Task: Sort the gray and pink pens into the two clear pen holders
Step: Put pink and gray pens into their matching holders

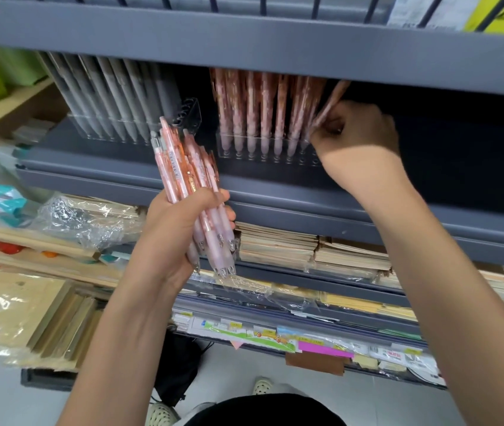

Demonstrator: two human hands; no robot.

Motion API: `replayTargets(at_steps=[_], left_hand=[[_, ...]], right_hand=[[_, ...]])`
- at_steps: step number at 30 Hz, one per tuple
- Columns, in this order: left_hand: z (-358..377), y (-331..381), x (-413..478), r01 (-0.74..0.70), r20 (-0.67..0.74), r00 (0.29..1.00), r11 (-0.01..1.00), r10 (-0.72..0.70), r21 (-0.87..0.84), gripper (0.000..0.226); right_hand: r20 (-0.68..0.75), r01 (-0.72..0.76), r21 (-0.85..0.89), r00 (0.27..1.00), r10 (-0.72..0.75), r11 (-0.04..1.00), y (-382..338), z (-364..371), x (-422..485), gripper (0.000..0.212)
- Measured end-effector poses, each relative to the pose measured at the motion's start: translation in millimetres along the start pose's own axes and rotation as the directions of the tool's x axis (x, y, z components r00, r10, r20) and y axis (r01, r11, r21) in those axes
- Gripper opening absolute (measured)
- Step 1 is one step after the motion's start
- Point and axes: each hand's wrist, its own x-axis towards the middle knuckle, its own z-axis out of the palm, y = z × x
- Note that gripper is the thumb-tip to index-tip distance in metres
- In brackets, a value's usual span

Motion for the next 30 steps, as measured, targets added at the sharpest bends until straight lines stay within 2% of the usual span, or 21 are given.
replayTargets(at_steps=[4,8,12,15,16,18,21,23,27,30], left_hand=[[-1.9,-2.0,-2.8,-0.002,-0.009,1.000,1.000,0.002,0.012,0.014],[-4.6,-1.7,-5.3,0.004,-0.012,1.000,1.000,-0.003,0.024,0.014],[-8.4,0.4,-6.4,0.010,-0.016,1.000,1.000,-0.010,0.012,0.013],[-9.0,2.0,-7.5,0.010,-0.008,1.000,1.000,-0.010,-0.007,0.013],[-9.2,2.3,-7.7,0.010,-0.007,1.000,1.000,-0.010,-0.011,0.014],[-10.1,2.8,-7.6,0.011,-0.003,1.000,1.000,-0.011,-0.016,0.016],[-11.5,2.9,-6.8,0.014,0.005,1.000,1.000,-0.014,-0.014,0.018],[-12.4,2.1,-5.8,0.018,0.003,1.000,1.000,-0.018,-0.004,0.019],[-12.4,0.5,-4.2,0.032,0.000,0.999,0.999,-0.032,0.002,0.017],[-12.0,0.0,-3.9,0.029,0.008,1.000,0.999,-0.030,0.014,0.013]], right_hand=[[0.118,-0.111,-0.050,0.986,0.116,0.993,-9.4,-1.1,2.5,0.015],[0.093,-0.130,-0.042,0.987,0.134,0.991,-15.7,-4.7,4.4,0.023],[0.087,-0.137,-0.124,0.985,0.149,0.983,-20.9,-11.7,9.5,0.037],[0.198,-0.112,-0.153,0.970,0.141,0.982,-28.6,-20.0,15.1,0.025],[0.267,-0.114,-0.137,0.952,0.148,0.984,-30.5,-22.0,18.7,0.021],[0.399,-0.141,-0.078,0.903,0.160,0.987,-32.0,-23.2,27.6,0.027],[0.502,-0.177,-0.053,0.846,0.179,0.983,-31.8,-23.1,36.5,0.017],[0.526,-0.179,-0.045,0.832,0.175,0.983,-31.7,-21.5,38.0,0.014],[0.509,-0.167,-0.056,0.844,0.172,0.984,-30.4,-14.0,40.4,0.029],[0.488,-0.163,-0.076,0.854,0.179,0.984,-26.4,-15.3,36.9,0.026]])
